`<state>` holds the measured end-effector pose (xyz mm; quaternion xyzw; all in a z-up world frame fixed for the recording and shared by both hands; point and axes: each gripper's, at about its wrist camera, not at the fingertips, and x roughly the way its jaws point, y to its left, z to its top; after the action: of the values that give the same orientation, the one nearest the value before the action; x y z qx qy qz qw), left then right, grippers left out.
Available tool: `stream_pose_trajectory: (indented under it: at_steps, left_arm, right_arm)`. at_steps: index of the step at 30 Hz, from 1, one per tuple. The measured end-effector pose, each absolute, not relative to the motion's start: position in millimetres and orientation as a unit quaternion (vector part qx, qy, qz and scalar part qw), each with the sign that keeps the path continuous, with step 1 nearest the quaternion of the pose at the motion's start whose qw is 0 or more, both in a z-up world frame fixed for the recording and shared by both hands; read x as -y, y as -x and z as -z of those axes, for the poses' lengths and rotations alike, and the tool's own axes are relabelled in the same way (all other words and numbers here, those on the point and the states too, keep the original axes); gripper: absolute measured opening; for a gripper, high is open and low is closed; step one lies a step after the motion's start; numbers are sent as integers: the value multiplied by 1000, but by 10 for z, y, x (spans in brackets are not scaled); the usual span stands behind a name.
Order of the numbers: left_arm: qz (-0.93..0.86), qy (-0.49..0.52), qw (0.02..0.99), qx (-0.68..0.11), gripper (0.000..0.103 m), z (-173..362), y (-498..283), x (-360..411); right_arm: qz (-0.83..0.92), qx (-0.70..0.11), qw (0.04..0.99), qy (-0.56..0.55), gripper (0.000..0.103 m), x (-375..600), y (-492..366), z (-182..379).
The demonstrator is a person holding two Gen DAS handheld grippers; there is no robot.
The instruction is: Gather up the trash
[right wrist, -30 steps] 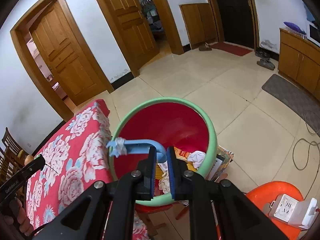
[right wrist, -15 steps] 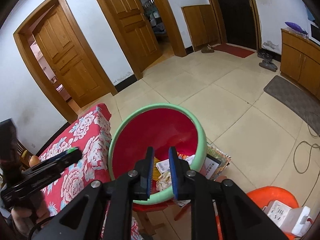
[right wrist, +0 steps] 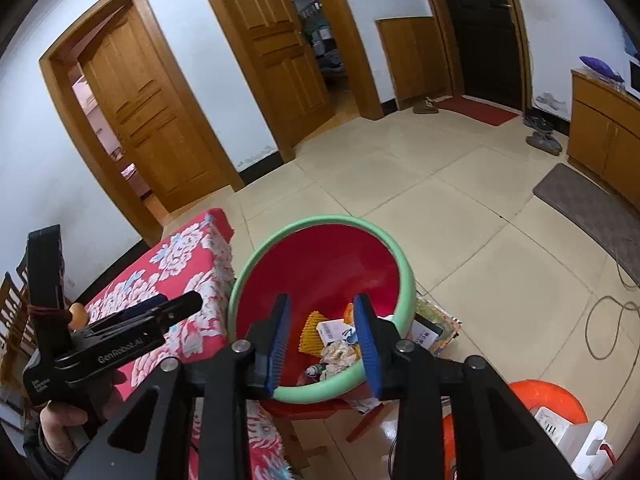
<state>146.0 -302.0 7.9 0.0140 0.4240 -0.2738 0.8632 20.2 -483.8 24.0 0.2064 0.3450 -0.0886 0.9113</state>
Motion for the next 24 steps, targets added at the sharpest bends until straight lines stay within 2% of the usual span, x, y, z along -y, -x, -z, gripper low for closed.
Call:
stream_pose_trajectory:
  at_steps: [3, 19, 22, 24]
  left_arm:
    - [257, -2, 870, -421, 68, -171, -1405, 2802]
    - [169, 35, 901, -397, 69, -463, -964, 1635]
    - [161, 41, 906, -389, 76, -527, -822, 1452]
    - [155, 43, 911, -381, 77, -569, -727, 1348]
  right_arm:
    - [84, -344, 915, -192, 46, 4727, -215, -303]
    - [8, -321, 934, -160, 56, 3826, -2, -696]
    - [0, -318, 935, -154, 59, 3680, 85, -761]
    - [-1, -314, 938, -147, 64, 3588, 142, -810]
